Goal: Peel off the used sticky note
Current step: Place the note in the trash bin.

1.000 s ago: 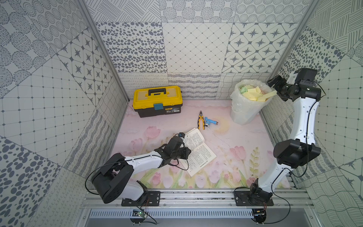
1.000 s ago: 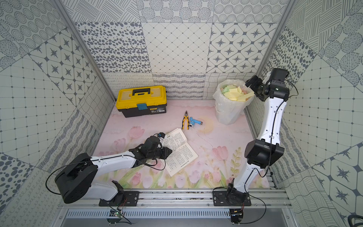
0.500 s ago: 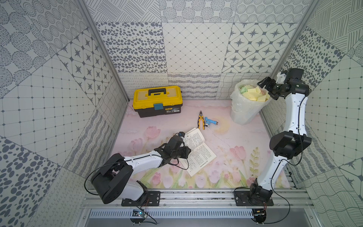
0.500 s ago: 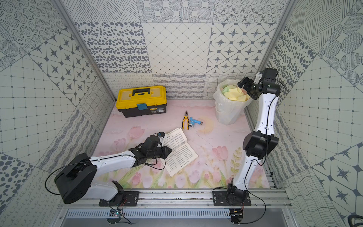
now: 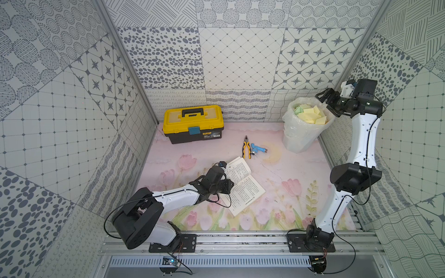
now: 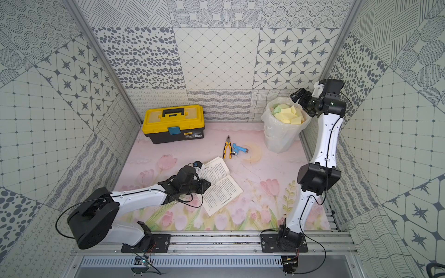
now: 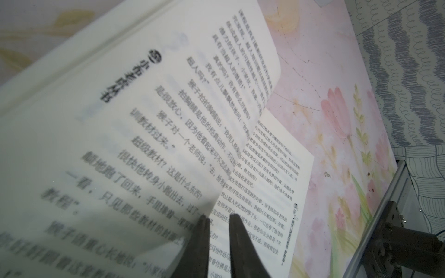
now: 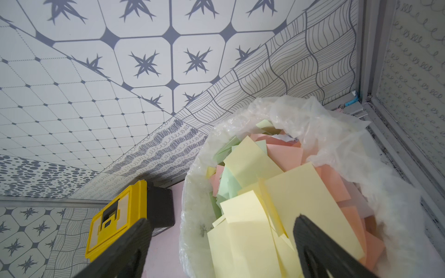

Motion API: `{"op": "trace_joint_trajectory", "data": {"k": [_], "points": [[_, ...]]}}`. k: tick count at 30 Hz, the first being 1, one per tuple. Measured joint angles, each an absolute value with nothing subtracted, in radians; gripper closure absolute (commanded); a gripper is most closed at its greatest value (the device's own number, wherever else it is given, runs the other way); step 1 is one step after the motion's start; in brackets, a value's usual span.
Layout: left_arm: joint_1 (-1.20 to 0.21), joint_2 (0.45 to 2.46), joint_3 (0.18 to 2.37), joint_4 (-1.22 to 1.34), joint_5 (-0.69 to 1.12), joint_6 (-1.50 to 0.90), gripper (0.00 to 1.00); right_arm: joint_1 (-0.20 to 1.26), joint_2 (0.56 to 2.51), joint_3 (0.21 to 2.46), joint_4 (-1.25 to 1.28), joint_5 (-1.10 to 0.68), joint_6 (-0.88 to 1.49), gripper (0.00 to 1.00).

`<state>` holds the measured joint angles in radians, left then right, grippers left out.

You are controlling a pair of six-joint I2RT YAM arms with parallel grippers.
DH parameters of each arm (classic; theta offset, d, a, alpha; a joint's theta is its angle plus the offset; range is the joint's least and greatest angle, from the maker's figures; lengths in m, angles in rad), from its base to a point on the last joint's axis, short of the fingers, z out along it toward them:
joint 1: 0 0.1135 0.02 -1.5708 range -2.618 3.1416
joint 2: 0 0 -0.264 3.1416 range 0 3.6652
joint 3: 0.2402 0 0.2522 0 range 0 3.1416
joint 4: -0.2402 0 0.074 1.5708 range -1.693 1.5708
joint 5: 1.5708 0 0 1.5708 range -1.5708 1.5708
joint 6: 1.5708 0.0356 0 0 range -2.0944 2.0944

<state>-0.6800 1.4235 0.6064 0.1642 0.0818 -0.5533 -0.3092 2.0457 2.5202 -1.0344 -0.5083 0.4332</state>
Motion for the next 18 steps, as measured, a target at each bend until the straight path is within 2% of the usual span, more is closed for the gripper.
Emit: {"op": "trace_joint_trajectory", "data": {"k": [4, 8, 11, 15, 16, 17, 18], "points": [[-0.68, 1.42, 0.606, 0.164, 0.082, -0.553, 0.75, -0.309, 1.99, 2.479, -1.026, -0.513, 0.437, 0.03], [-0.68, 1.405, 0.609, 0.163, 0.083, -0.554, 0.56, -0.309, 1.885, 2.34, -0.981, -0.516, 0.436, 0.03], [-0.68, 1.388, 0.62, 0.159, 0.083, -0.551, 0.45, -0.307, 1.759, 2.123, -0.884, -0.516, 0.436, 0.03], [-0.68, 1.362, 0.641, 0.152, 0.089, -0.549, 0.35, -0.298, 1.555, 1.748, -0.684, -0.508, 0.438, 0.03], [-0.68, 1.354, 0.645, 0.15, 0.091, -0.549, 0.12, -0.293, 1.501, 1.652, -0.623, -0.503, 0.438, 0.03], [-0.68, 1.345, 0.647, 0.149, 0.094, -0.548, 0.02, -0.287, 1.454, 1.565, -0.564, -0.495, 0.436, 0.03], [-0.68, 1.335, 0.648, 0.146, 0.096, -0.545, 0.01, -0.279, 1.402, 1.477, -0.506, -0.485, 0.434, 0.03]]}}
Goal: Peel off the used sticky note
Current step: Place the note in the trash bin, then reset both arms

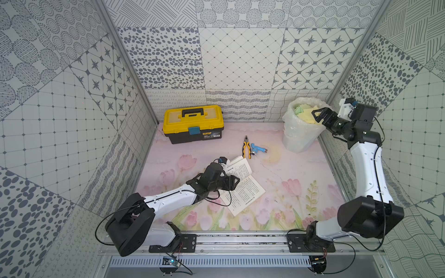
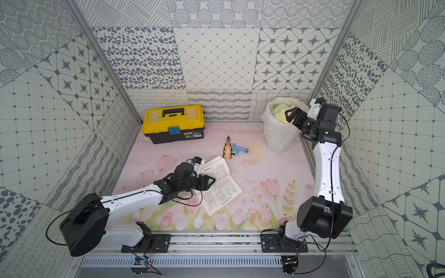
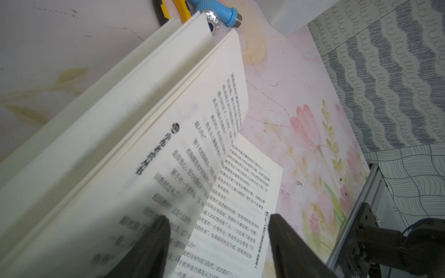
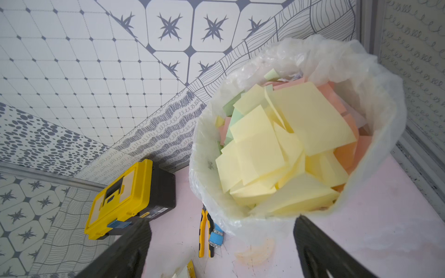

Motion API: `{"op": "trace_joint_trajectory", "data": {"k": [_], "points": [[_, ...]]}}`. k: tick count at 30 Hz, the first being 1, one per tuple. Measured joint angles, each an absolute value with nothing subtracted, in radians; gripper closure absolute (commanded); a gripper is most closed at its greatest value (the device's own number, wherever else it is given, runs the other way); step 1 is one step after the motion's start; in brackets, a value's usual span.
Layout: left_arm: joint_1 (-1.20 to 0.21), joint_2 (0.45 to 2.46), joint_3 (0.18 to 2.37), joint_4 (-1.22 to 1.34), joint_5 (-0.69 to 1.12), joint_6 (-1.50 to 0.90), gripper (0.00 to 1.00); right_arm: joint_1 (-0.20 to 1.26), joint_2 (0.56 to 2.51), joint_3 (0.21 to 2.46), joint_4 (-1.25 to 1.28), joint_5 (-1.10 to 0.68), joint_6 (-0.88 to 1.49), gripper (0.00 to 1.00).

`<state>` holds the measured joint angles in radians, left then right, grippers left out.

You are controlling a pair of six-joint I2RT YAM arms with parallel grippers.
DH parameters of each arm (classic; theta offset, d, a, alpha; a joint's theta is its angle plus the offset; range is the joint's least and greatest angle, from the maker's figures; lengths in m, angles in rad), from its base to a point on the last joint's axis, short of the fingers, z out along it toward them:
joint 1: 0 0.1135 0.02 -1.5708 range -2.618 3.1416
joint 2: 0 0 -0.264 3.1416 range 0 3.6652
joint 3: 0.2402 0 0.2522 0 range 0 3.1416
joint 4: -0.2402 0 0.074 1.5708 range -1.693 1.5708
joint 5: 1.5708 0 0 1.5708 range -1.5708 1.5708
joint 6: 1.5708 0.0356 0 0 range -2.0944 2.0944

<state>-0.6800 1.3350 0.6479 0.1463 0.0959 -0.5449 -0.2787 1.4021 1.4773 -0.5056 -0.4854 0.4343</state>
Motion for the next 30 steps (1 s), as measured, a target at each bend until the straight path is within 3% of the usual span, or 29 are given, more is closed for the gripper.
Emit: {"op": "trace_joint_trajectory", "data": {"k": [7, 13, 18, 30], "points": [[-0.68, 1.223, 0.645, 0.131, 0.082, -0.528, 0.01, -0.195, 1.142, 1.044, -0.167, -0.374, 0.413, 0.03], [-0.68, 1.103, 0.606, 0.13, -0.003, -0.495, 0.0, -0.023, 0.992, 0.743, 0.032, -0.139, 0.368, 0.03], [-0.68, 1.021, 0.568, 0.128, -0.143, -0.466, 0.0, 0.079, 0.974, 0.578, 0.123, 0.036, 0.324, 0.03], [-0.595, 0.953, 0.471, 0.15, -0.525, -0.364, 0.0, 0.159, 0.987, 0.354, 0.308, 0.329, 0.225, 0.03]]}}
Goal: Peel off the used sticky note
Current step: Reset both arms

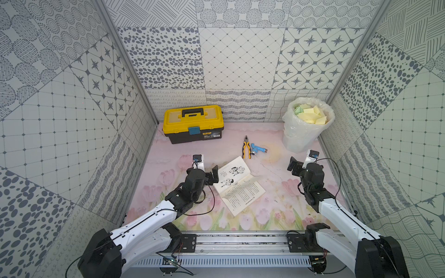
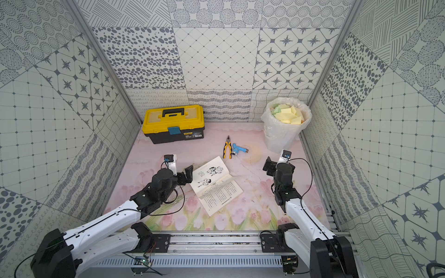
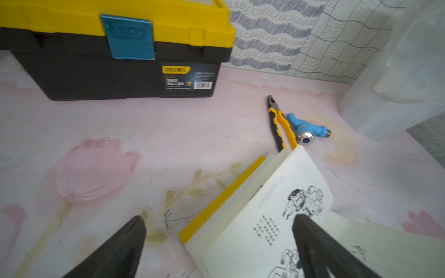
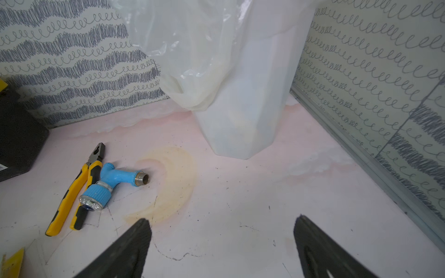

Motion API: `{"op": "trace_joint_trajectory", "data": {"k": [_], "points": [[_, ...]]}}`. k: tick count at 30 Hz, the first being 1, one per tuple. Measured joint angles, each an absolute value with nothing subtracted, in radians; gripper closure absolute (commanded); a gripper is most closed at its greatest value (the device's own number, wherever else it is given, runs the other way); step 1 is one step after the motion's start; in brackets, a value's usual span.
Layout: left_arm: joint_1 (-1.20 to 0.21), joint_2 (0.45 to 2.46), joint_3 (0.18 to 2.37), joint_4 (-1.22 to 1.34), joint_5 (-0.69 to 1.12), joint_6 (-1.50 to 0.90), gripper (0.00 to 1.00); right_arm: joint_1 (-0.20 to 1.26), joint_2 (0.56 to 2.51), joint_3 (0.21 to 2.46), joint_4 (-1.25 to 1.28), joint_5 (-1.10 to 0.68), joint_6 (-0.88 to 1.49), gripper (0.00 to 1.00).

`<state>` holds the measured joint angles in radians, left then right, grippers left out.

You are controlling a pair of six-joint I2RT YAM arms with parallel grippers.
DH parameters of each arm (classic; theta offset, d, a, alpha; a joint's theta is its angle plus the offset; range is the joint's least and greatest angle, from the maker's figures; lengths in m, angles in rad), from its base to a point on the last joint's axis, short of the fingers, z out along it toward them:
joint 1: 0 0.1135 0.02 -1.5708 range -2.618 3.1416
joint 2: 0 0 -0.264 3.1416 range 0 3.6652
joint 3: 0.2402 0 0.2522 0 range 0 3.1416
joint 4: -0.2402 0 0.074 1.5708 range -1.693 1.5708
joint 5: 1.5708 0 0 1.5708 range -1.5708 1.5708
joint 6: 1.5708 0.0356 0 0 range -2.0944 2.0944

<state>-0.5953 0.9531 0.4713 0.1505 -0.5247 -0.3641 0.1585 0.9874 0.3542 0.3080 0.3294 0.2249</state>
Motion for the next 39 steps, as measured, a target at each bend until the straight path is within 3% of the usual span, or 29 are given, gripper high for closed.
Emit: {"op": "trace_joint_trajectory", "data": {"k": [8, 16, 27, 39], "points": [[-0.437, 0.976, 0.379, 0.267, -0.671, -0.26, 0.0, 0.164, 1.118, 0.299, 0.498, 0.415, 0.15, 0.03], [-0.27, 1.166, 0.333, 0.443, -0.67, -0.187, 0.0, 0.164, 1.295, 0.279, 0.699, 0.449, 0.114, 0.03], [-0.018, 1.395, 0.327, 0.661, -0.387, -0.184, 0.0, 0.149, 1.487, 0.327, 0.845, 0.398, 0.043, 0.03], [0.029, 1.549, 0.366, 0.796, -0.079, -0.146, 0.01, 0.084, 1.557, 0.365, 0.871, 0.29, 0.053, 0.03]]}}
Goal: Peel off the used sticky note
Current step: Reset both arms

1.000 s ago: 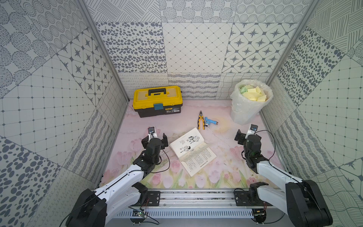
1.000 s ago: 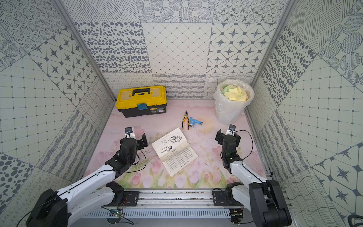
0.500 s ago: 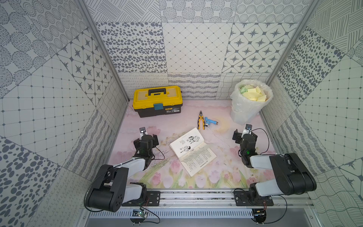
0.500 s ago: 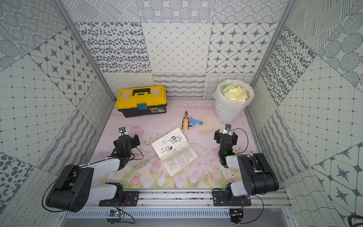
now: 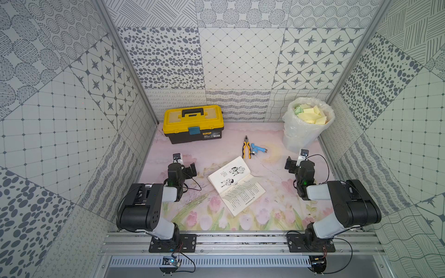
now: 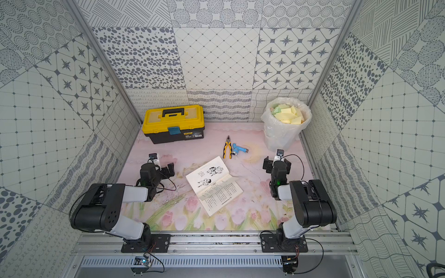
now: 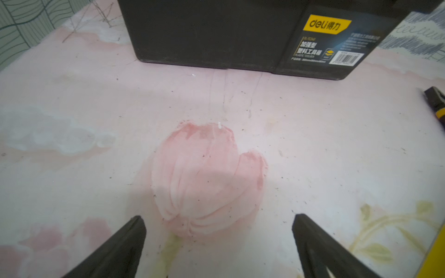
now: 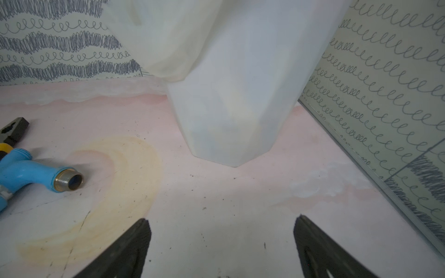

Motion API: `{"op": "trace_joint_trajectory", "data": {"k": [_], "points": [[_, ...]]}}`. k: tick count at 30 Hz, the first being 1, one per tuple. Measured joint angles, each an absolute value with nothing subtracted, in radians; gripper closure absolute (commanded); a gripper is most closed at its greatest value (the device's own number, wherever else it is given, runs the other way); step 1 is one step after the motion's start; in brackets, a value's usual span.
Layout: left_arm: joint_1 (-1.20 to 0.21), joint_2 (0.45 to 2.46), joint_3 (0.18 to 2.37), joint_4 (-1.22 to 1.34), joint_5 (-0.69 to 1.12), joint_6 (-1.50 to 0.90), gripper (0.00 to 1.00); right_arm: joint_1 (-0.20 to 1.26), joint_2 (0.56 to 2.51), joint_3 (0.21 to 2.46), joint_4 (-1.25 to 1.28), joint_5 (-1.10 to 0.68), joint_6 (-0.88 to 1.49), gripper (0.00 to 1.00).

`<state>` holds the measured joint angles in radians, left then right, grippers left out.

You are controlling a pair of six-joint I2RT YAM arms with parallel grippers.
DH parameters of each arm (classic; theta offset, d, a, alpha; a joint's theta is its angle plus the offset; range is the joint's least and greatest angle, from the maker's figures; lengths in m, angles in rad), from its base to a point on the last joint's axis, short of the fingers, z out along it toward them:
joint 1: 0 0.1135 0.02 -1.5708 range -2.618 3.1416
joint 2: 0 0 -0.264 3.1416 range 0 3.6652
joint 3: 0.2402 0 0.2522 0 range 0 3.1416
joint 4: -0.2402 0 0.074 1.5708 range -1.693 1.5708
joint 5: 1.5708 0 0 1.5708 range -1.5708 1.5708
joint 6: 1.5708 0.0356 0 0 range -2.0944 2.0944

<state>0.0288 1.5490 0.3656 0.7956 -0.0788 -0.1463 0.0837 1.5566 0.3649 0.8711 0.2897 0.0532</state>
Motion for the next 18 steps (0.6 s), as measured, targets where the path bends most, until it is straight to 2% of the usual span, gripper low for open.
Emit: {"op": "trace_joint_trajectory", "data": {"k": [18], "points": [[0.014, 1.565, 0.406, 0.818, 0.041, -0.098, 0.01, 0.084, 1.557, 0.367, 0.857, 0.272, 0.054, 0.03]]}}
